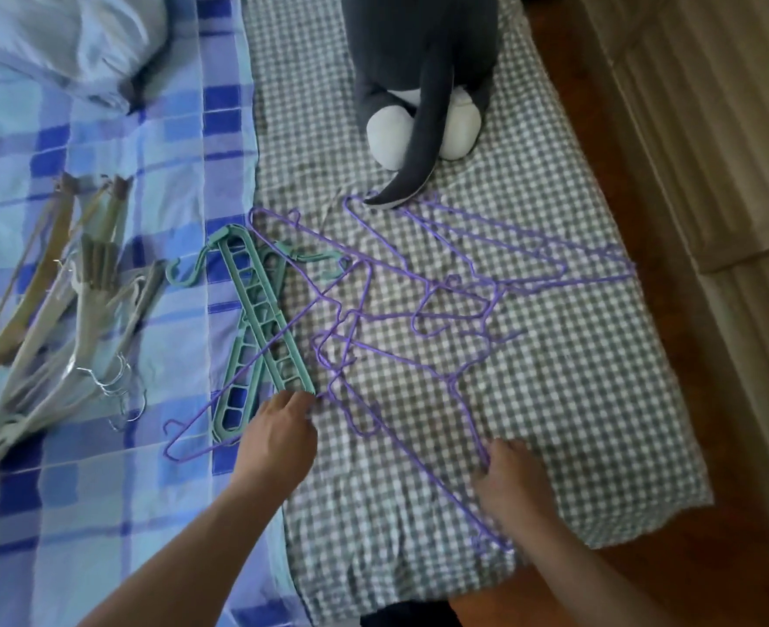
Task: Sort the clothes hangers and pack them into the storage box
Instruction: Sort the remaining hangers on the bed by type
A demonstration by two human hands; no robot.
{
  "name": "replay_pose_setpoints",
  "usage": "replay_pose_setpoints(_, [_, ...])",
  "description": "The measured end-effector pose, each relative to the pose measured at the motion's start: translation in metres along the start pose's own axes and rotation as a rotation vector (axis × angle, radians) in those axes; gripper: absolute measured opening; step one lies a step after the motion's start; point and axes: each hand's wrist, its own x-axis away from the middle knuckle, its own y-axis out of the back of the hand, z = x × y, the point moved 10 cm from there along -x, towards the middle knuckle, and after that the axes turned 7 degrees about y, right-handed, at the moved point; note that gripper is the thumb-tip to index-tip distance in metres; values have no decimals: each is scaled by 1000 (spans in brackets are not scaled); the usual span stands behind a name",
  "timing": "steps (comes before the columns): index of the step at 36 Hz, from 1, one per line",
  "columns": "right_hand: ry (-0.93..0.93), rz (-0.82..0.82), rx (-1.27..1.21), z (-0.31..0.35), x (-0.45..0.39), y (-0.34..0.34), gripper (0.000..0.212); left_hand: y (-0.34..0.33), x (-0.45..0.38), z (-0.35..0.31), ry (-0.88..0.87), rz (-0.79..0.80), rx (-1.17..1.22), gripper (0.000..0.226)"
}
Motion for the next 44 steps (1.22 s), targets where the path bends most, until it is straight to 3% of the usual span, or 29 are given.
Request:
replay_pose_setpoints(7, [-99, -135, -760, 35, -69, 28, 42, -12, 2, 6, 108, 18, 57, 39])
replay_pose_setpoints(12, [-193, -89, -974, 45, -94, 29, 27, -5, 42, 24, 252, 131, 181, 27])
replay_pose_setpoints(15, [-165, -162, -876, 28, -71, 59, 32, 7, 72, 27, 340, 244, 319, 22])
replay_pose_setpoints(22, [1, -331, -440, 14, 35, 162, 49, 46, 122, -5, 398, 302, 888, 16])
replay_pose_setpoints(25, [183, -445, -503, 49, 73, 196, 39, 62, 135, -43, 328, 371, 1072, 17])
replay_pose_setpoints(30, [555, -268, -696, 158, 98, 180, 21, 90, 142, -94, 185, 420, 1319, 34])
replay_pose_setpoints(35, [884, 70, -601, 273, 139, 109, 31, 117, 129, -79, 204, 197, 1410, 70])
replay_pose_setpoints(37, [943, 272, -604, 294, 151, 78, 44, 127, 129, -48, 261, 47, 1328, 64])
replay_pose_setpoints(39, [1027, 397, -492, 301, 162, 56, 45, 126, 136, -17, 347, -5, 1320, 36])
replay_pose_setpoints(41, [1020, 495, -391, 293, 155, 31, 37, 117, 142, 19, 460, -29, 1348, 35])
replay_pose_setpoints(44, [751, 515, -313, 254, 108, 1, 32, 109, 149, 67, 600, -75, 1357, 39])
